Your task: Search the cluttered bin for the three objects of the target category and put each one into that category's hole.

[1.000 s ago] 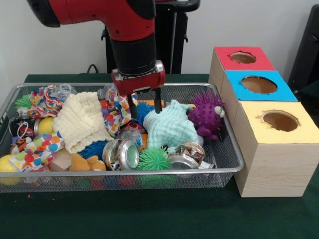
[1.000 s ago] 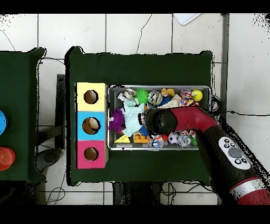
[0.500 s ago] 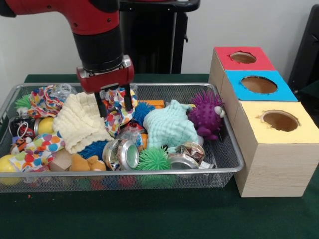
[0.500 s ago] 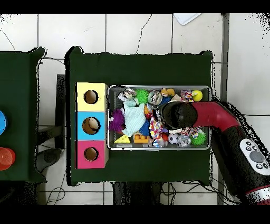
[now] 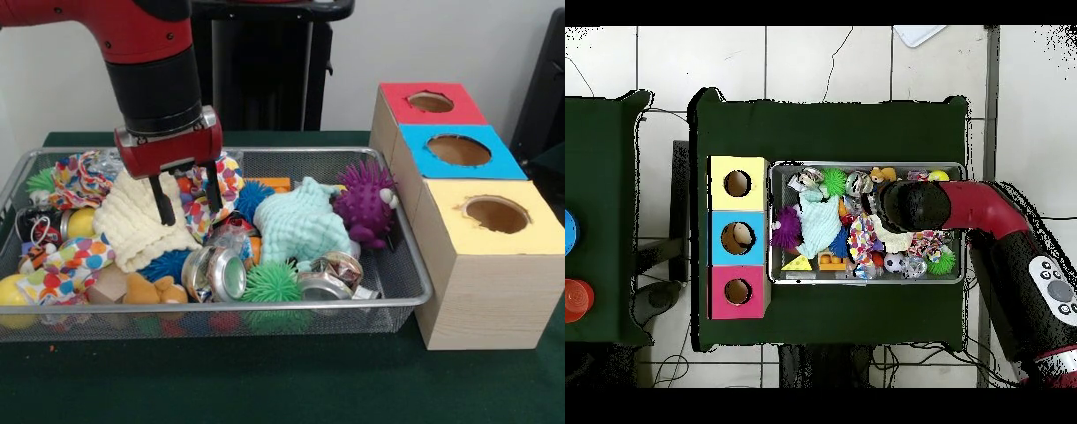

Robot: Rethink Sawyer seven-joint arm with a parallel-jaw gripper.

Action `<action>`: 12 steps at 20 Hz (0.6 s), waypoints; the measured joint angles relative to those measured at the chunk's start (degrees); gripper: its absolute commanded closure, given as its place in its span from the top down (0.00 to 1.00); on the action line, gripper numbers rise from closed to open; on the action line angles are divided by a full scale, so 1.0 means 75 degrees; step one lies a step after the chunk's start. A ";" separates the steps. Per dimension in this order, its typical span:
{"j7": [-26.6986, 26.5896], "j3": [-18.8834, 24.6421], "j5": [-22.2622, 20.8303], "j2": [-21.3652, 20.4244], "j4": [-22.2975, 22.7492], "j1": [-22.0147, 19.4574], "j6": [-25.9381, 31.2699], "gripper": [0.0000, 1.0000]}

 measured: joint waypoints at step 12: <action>-0.0272 0.0329 -0.0472 0.0617 -0.0965 0.0020 0.0002 1.00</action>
